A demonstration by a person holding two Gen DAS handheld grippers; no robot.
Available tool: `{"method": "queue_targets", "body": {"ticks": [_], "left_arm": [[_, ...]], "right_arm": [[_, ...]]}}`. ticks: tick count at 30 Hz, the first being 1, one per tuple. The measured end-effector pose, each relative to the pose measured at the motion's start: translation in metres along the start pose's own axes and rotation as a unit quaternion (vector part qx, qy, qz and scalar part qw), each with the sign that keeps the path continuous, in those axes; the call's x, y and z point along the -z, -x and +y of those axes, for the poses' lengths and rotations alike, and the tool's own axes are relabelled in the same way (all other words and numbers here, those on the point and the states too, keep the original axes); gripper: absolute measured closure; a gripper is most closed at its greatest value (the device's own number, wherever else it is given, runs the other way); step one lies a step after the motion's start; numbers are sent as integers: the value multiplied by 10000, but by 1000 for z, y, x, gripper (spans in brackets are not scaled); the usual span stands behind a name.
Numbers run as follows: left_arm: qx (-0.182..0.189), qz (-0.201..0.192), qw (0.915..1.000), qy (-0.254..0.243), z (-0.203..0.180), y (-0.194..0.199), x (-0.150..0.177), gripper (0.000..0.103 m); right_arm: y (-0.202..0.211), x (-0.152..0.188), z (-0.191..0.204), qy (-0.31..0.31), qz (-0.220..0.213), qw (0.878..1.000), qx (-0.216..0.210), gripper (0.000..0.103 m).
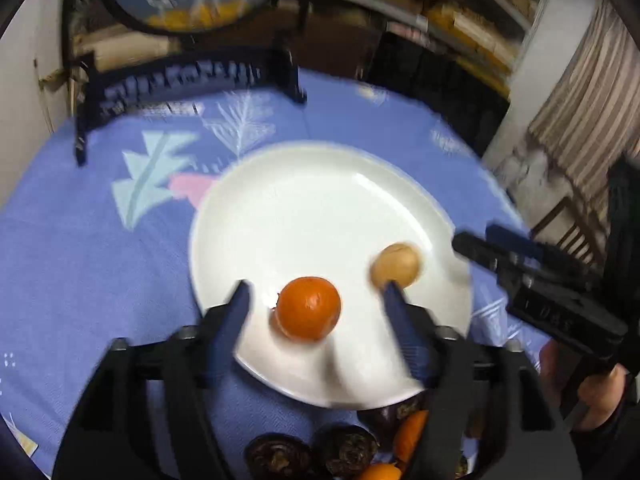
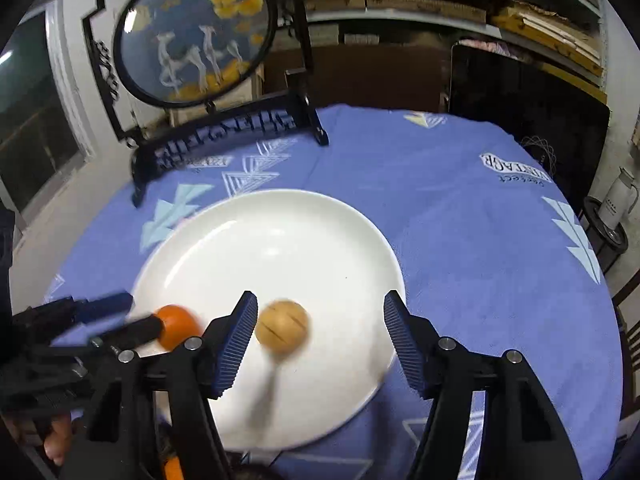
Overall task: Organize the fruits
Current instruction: 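Grasp an orange with the left tool while the right tool grasps the pale round fruit, both onto the plate, then grasp a tangerine with the left tool while the right tool grasps a yellow-orange fruit, both onto the plate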
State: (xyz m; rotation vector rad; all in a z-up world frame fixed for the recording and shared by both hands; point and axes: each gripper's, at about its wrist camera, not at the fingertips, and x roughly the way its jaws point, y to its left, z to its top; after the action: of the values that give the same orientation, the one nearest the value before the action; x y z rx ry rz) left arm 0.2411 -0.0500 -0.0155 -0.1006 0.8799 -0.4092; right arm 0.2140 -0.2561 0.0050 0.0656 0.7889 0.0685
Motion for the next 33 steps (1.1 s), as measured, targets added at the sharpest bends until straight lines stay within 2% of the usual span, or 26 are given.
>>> {"method": "queue_targets", "body": {"ticks": [1, 3, 7, 11, 16, 18, 21, 23, 24, 25, 26, 29, 33], "left_arm": [[-31, -183, 9998, -30, 0, 14, 4, 23], [68, -364, 9992, -175, -2, 39, 22, 22], [101, -462, 9961, -739, -12, 78, 72, 22], [-163, -389, 9904, -1320, -18, 105, 137, 22], [-286, -164, 9883, -1486, -13, 110, 188, 22], [-438, -118, 9879, -1483, -11, 103, 195, 22], [-421, -32, 9889, -1423, -8, 93, 198, 37], [-466, 60, 9883, -1448, -7, 84, 200, 56], [-452, 136, 9883, -1452, -6, 78, 201, 59], [-444, 35, 9880, -1476, -5, 77, 200, 59], [-426, -17, 9877, -1507, -5, 75, 200, 65], [-383, -82, 9884, -1466, -6, 74, 200, 66], [-187, -274, 9899, -1379, -7, 94, 197, 66]], "right_arm": [[11, 8, 0, 60, -63, 9999, 86, 37], [26, 21, 1, 162, -123, 9997, 115, 36], [59, 63, -1, 316, -194, 9991, 221, 35], [85, 101, -9, 284, -280, 9988, 296, 34], [103, 138, -17, 100, -207, 9995, 237, 34], [108, 146, -18, 88, -200, 9994, 286, 34], [114, 153, -18, 117, -217, 9989, 398, 34], [117, 156, -20, 128, -228, 9986, 452, 34], [118, 157, -21, 128, -237, 9985, 477, 34], [118, 157, -21, 127, -236, 9984, 490, 34], [118, 158, -23, 119, -216, 9985, 497, 34], [111, 159, -29, 32, -64, 9992, 382, 34], [98, 155, -22, 137, 141, 9995, 254, 34]]}}
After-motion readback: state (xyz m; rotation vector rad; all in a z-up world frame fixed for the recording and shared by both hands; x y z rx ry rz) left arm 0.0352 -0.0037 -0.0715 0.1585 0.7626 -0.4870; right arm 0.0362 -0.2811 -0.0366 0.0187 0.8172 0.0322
